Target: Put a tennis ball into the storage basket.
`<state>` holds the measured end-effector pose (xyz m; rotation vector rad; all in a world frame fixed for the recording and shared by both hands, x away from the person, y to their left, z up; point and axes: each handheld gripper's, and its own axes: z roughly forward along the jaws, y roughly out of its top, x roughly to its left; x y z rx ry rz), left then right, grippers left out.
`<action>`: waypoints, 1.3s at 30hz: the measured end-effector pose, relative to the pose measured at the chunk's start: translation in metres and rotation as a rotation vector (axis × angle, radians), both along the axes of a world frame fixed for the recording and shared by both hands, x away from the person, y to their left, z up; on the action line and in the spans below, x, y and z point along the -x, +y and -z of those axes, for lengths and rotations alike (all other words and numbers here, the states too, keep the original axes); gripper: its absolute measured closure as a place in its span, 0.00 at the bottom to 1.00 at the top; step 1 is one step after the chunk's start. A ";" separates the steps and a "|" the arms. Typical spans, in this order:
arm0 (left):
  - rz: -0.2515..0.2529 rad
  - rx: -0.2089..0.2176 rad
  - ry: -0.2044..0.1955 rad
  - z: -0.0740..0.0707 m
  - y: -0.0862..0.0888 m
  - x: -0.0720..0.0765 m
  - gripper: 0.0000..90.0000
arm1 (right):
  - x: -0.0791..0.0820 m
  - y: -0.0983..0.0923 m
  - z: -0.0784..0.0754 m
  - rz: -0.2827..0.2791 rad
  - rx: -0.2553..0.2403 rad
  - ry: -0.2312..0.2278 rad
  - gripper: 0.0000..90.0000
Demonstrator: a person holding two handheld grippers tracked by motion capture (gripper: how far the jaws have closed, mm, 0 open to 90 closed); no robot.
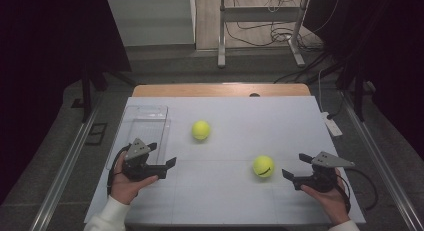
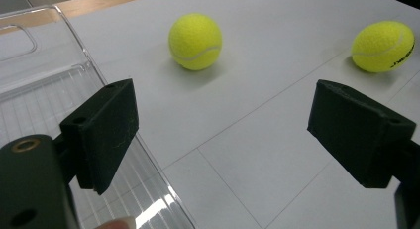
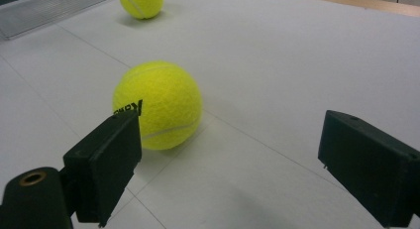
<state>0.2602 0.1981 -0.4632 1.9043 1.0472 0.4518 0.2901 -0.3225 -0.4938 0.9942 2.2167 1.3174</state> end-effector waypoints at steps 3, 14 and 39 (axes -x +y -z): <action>0.006 -0.003 0.002 -0.001 -0.001 -0.001 0.14 | 0.000 0.000 0.000 0.001 -0.001 0.002 0.11; 0.025 -0.002 -0.003 -0.007 -0.008 -0.004 0.14 | -0.001 0.000 0.000 0.002 0.001 0.001 0.11; 0.039 -0.027 0.000 -0.009 -0.024 -0.024 0.14 | -0.002 -0.001 0.002 -0.003 0.006 0.006 0.11</action>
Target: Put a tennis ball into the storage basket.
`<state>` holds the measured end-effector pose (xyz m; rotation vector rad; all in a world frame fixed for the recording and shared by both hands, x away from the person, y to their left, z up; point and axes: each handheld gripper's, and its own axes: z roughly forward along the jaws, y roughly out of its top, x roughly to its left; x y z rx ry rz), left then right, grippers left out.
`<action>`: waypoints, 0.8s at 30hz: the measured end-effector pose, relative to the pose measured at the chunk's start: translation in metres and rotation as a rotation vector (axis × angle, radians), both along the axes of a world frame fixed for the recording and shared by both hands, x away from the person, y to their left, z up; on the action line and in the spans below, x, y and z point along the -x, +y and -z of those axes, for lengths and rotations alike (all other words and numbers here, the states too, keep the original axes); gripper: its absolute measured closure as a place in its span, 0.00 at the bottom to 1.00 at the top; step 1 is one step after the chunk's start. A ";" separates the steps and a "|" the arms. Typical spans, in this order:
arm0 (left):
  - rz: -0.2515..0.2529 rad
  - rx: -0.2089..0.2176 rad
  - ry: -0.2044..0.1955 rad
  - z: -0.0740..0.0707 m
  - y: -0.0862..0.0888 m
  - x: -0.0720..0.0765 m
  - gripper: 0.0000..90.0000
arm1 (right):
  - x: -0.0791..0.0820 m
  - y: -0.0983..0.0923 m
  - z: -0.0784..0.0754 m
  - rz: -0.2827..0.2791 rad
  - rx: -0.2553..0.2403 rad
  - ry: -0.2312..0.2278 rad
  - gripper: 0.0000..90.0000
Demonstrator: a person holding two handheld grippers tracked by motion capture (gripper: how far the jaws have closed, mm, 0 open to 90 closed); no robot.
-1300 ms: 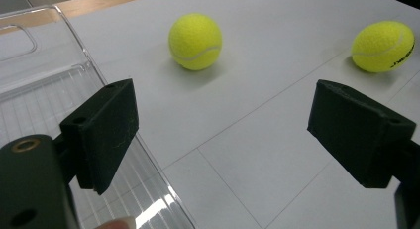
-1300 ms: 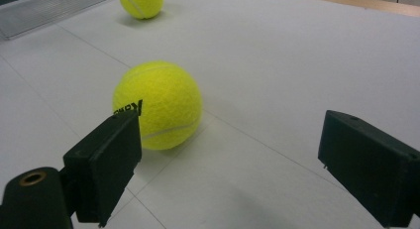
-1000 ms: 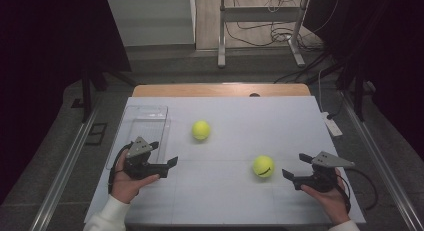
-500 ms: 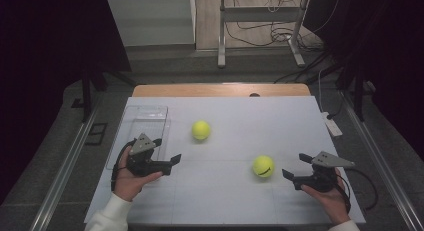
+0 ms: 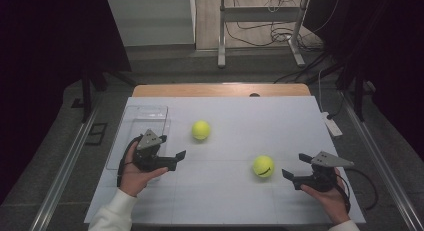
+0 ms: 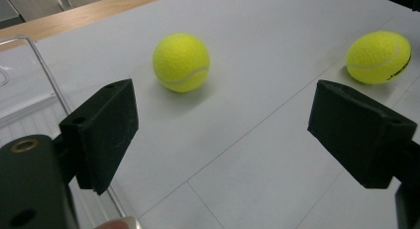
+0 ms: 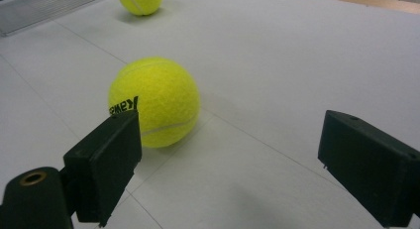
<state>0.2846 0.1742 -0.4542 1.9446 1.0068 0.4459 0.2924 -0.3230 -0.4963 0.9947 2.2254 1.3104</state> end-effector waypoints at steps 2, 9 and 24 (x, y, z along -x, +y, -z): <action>-0.001 0.001 0.002 0.000 0.000 -0.001 0.14 | 0.000 0.000 0.000 0.001 0.001 0.000 0.11; 0.003 0.002 0.007 -0.001 -0.001 -0.006 0.14 | 0.000 0.000 0.001 0.003 0.008 0.003 0.11; 0.015 -0.004 0.015 -0.005 -0.006 -0.017 0.14 | 0.000 0.000 0.002 0.003 0.017 0.002 0.11</action>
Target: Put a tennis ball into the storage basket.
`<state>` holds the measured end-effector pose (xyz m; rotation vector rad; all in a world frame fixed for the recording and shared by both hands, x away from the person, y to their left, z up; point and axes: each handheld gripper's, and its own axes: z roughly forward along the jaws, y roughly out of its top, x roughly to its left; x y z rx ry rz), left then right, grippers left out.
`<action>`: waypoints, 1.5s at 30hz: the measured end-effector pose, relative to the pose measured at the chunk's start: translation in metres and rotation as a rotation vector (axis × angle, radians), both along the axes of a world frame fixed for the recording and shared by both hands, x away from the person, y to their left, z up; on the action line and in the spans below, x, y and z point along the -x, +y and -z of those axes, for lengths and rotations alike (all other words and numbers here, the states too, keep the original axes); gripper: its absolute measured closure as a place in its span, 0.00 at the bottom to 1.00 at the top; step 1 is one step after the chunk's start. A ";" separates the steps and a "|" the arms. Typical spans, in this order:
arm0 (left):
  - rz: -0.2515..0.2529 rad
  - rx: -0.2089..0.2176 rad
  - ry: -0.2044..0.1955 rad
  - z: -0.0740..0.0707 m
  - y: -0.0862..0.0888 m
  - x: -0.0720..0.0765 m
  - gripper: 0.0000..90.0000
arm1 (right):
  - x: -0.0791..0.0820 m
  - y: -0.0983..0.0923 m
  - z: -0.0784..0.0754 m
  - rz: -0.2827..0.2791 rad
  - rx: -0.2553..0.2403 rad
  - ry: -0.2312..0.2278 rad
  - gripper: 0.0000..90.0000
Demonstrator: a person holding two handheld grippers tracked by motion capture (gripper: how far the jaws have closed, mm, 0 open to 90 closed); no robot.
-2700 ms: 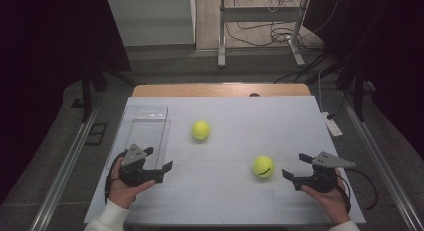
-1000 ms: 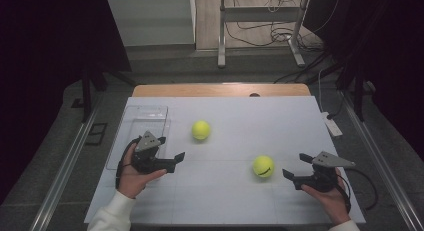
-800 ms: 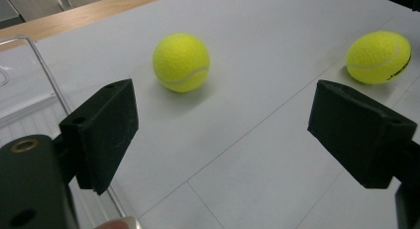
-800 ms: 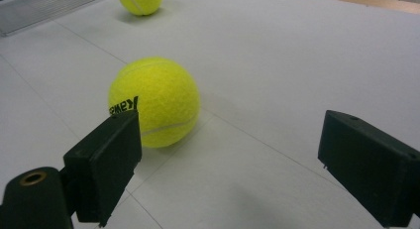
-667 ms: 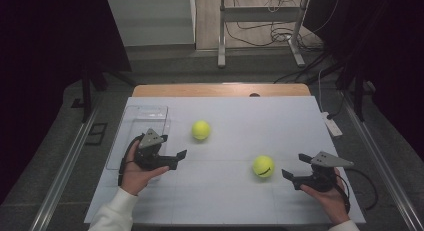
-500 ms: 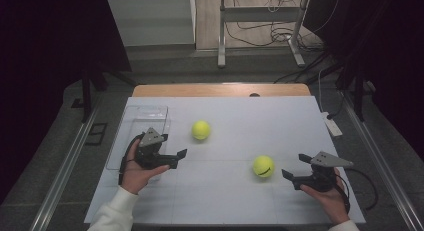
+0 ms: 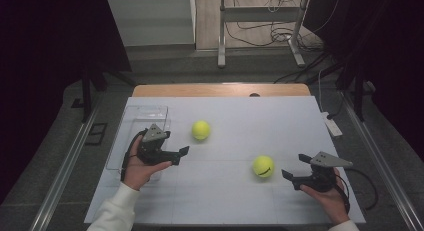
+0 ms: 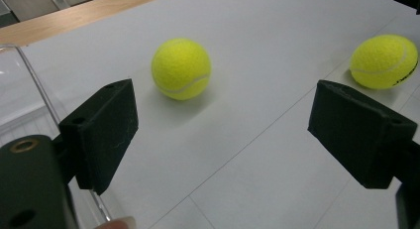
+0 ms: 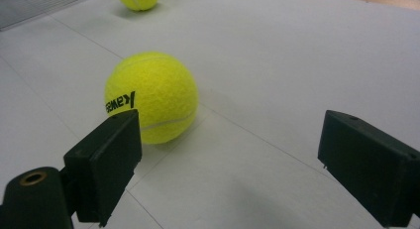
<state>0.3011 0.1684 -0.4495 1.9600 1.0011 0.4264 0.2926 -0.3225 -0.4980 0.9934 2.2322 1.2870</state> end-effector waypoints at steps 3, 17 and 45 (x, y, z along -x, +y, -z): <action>0.003 0.000 0.000 -0.001 -0.001 -0.002 0.14 | 0.000 0.000 0.000 -0.002 -0.001 -0.001 0.11; 0.021 -0.013 0.020 -0.001 -0.010 -0.012 0.14 | 0.000 -0.001 0.000 -0.002 0.000 -0.002 0.11; 0.040 -0.028 0.054 -0.001 -0.021 -0.028 0.14 | 0.000 -0.001 0.001 0.001 0.006 -0.001 0.11</action>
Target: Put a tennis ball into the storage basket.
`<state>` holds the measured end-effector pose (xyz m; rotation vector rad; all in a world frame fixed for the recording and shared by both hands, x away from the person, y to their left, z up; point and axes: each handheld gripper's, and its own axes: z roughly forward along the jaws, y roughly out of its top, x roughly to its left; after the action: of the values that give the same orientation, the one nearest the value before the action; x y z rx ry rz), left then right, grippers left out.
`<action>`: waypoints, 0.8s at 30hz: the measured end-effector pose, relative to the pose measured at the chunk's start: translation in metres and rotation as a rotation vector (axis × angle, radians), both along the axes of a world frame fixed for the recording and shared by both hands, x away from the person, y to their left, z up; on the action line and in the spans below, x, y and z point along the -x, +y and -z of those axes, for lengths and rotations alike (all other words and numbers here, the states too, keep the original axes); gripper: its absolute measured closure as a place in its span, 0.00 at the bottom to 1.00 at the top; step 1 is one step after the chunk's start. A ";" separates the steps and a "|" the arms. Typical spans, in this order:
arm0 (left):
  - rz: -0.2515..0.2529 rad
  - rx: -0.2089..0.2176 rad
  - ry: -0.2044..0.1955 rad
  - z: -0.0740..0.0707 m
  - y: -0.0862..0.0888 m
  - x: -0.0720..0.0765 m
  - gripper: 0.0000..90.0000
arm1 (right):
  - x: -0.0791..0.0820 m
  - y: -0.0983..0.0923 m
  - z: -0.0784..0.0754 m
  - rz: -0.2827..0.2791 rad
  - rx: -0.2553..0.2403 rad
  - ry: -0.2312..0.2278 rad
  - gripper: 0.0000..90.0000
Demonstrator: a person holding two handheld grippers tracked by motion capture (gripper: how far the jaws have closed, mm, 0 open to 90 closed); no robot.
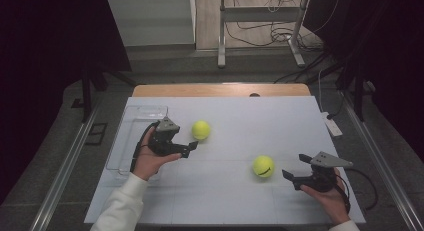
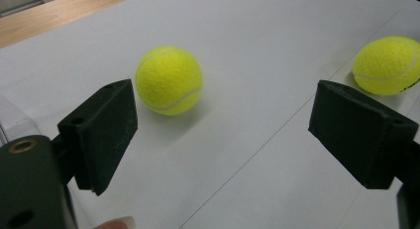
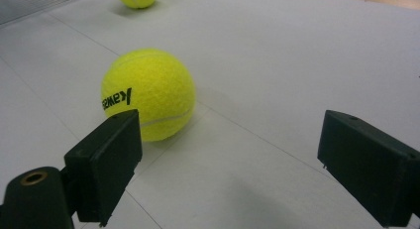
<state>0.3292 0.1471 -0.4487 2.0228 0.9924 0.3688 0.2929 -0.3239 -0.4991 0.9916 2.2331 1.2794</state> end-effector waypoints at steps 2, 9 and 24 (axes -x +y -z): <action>0.002 0.000 0.000 0.000 -0.001 -0.001 0.14 | 0.000 0.000 0.000 0.000 0.000 0.000 0.11; 0.007 -0.008 0.014 0.001 -0.006 -0.006 0.14 | 0.000 -0.001 0.000 0.003 -0.005 0.001 0.11; 0.006 -0.007 0.020 -0.001 -0.012 -0.015 0.13 | 0.000 -0.001 0.000 0.004 -0.005 0.002 0.11</action>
<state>0.3443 0.1353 -0.4473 2.0386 0.9977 0.3499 0.2932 -0.3253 -0.4993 0.9994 2.2286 1.2836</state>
